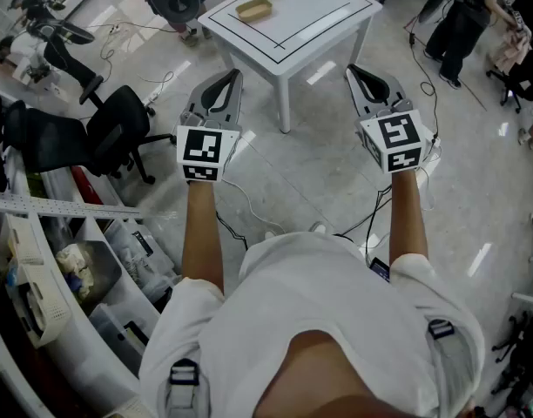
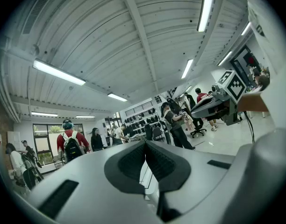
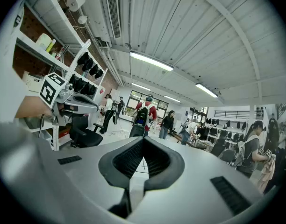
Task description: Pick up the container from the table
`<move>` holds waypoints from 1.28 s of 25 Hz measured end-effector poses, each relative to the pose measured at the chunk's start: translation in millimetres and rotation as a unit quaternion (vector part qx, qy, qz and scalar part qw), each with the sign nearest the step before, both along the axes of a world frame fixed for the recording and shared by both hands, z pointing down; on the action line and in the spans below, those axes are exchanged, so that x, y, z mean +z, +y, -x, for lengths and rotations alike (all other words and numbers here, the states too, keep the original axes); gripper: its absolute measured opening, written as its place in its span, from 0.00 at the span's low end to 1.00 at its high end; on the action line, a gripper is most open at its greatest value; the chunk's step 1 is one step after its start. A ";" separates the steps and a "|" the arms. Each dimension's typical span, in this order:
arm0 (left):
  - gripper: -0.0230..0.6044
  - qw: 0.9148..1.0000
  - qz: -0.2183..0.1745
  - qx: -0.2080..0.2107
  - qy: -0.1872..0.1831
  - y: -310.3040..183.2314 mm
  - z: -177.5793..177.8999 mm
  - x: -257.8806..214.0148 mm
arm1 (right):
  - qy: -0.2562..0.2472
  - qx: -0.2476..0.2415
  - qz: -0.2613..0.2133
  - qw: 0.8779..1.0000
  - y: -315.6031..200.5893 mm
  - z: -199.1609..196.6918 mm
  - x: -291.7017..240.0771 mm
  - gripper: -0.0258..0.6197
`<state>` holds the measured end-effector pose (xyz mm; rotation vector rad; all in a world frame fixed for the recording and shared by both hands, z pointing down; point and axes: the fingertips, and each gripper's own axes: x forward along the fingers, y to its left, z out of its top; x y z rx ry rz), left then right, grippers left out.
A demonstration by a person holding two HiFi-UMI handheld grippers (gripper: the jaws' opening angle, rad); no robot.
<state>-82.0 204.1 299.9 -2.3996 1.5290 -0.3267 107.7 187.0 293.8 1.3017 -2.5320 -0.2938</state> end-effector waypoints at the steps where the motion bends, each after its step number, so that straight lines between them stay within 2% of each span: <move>1: 0.06 1.000 0.000 -0.002 0.000 -2.1 -7.7 1.2 | -0.001 -0.002 0.000 1.000 -2.6 -8.6 0.3 0.06; 9: 0.06 0.999 0.008 -0.034 0.022 -18.8 -60.0 17.7 | -0.006 -0.039 0.020 0.999 -23.4 -64.4 16.2 0.06; 15: 0.06 0.999 0.015 -0.043 0.012 -44.4 -79.4 26.4 | -0.037 -0.055 0.029 0.997 -54.6 -81.8 19.7 0.06; 19: 0.06 0.999 0.014 -0.042 0.008 -85.2 -75.4 31.8 | -0.027 -0.053 0.027 0.998 -93.8 -77.3 30.6 0.06; 23: 0.06 1.000 0.015 -0.027 0.001 -141.4 -59.5 44.0 | -0.025 -0.040 0.037 0.998 -154.4 -59.7 45.7 0.05; 28: 0.06 1.000 0.010 -0.015 0.008 -246.1 -16.8 44.7 | -0.026 -0.015 0.044 0.999 -248.8 -28.4 50.0 0.06; 32: 0.06 1.000 0.011 -0.007 0.010 -334.6 21.4 37.8 | -0.023 -0.003 0.038 0.999 -330.0 11.4 40.3 0.05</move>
